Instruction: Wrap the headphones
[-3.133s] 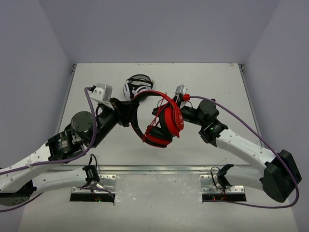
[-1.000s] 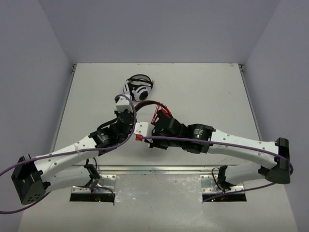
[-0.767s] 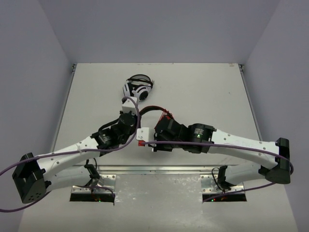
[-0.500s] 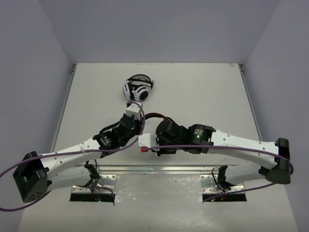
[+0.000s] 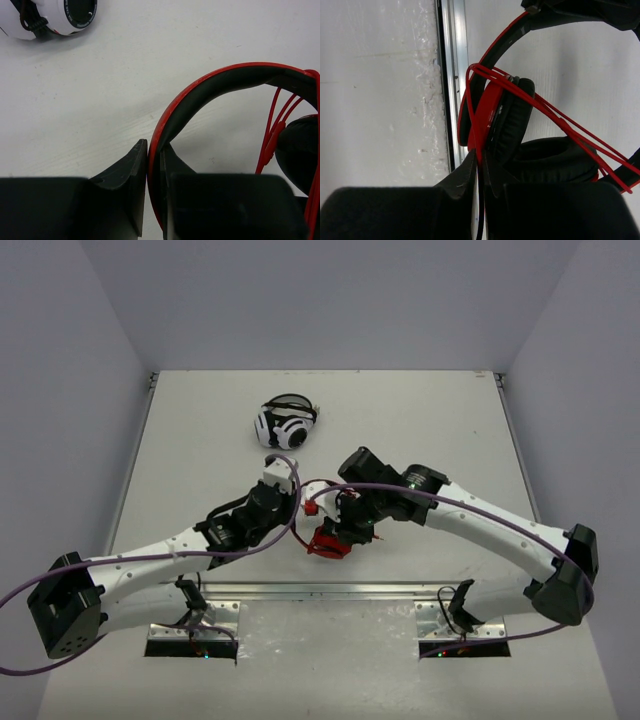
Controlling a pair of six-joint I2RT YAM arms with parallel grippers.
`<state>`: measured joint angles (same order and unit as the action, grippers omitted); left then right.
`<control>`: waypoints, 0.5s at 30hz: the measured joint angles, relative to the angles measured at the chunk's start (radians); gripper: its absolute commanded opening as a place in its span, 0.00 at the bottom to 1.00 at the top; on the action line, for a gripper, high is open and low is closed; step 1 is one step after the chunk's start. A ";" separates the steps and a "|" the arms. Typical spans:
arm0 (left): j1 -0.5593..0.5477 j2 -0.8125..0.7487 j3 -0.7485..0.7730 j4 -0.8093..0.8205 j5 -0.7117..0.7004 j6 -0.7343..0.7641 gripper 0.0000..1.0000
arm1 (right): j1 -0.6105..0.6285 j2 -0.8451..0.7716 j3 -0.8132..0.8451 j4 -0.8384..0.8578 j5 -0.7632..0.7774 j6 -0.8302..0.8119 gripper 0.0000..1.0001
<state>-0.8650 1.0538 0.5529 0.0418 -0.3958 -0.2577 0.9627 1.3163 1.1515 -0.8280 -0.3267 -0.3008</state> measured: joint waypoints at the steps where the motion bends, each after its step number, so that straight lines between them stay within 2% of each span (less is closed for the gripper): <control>1: 0.000 0.000 0.000 -0.001 -0.005 0.001 0.00 | -0.015 0.023 0.022 -0.014 -0.023 0.007 0.11; 3: 0.000 0.002 0.000 -0.006 -0.014 0.006 0.00 | -0.032 0.071 0.065 -0.037 -0.056 0.019 0.11; 7: 0.000 0.029 0.002 -0.019 -0.011 0.004 0.00 | -0.041 0.146 0.138 -0.074 -0.089 0.024 0.01; 15: 0.003 0.069 0.003 -0.042 -0.011 -0.031 0.00 | -0.117 0.226 0.173 -0.114 -0.154 0.016 0.06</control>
<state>-0.8616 1.1233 0.5556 -0.0006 -0.4065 -0.2882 0.8452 1.5425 1.3243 -0.9424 -0.4805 -0.2848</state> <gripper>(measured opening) 0.106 0.041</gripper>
